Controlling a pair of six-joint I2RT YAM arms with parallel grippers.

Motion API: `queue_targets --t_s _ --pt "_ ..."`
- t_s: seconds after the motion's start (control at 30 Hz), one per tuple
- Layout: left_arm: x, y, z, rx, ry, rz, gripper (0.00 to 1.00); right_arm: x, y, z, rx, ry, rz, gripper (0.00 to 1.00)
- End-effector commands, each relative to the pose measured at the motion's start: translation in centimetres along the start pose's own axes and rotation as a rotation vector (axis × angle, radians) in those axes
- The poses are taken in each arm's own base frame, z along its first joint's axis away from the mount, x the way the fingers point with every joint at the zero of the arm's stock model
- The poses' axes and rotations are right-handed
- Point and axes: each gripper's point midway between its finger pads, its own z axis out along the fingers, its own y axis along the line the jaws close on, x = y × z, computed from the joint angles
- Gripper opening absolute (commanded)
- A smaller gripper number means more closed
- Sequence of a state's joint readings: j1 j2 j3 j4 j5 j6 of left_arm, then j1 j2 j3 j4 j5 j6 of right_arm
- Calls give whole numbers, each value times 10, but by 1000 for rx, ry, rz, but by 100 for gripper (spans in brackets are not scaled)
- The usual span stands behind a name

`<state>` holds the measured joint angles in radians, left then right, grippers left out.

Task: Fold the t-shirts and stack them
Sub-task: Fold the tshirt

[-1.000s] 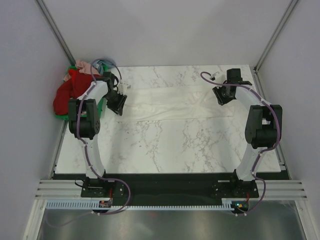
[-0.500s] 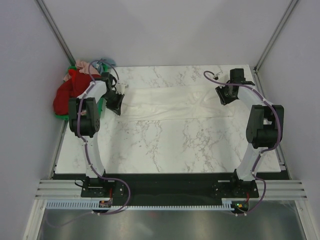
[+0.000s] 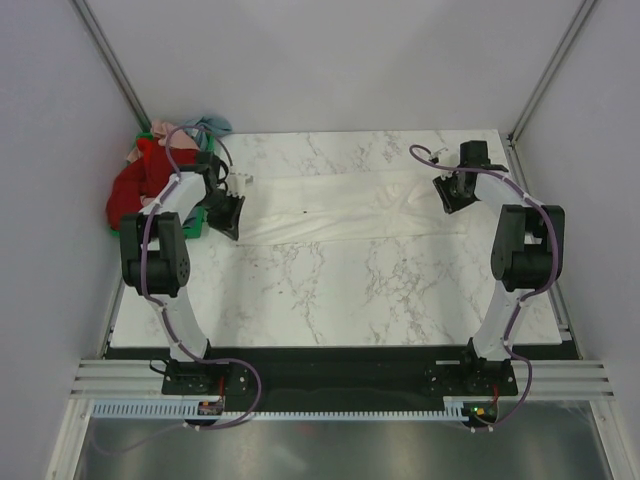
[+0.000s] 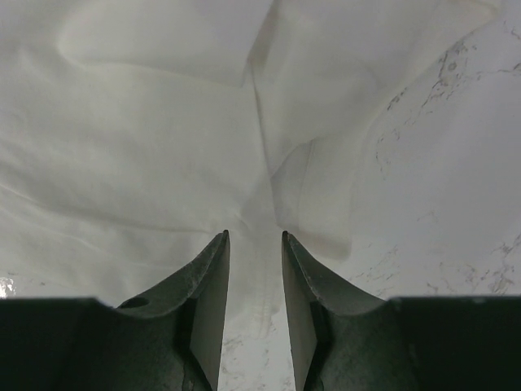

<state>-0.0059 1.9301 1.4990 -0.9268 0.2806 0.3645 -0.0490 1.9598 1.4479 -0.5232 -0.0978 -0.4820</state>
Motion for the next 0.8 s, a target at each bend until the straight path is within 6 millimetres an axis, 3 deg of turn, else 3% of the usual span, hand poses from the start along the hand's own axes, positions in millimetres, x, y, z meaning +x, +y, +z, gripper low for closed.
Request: queue_targets --t_s 0.0,0.13,0.2,0.43,0.63,0.77 --pt "16 -7 0 12 22 -45 10 -19 -11 -1 28 -48 13 40" --pt "22 -2 2 -23 37 -52 32 -22 -11 -2 24 -58 15 40" --pt "16 4 -2 -52 12 -45 37 -25 -11 -5 20 -70 22 40" --pt "-19 31 -20 -187 -65 -19 39 -37 -14 -17 26 -110 25 40" --pt "-52 50 -6 -198 -79 21 40 -38 -12 -13 9 -112 29 40" --pt "-58 53 4 -171 -60 42 42 -41 -14 -15 16 -119 24 40"
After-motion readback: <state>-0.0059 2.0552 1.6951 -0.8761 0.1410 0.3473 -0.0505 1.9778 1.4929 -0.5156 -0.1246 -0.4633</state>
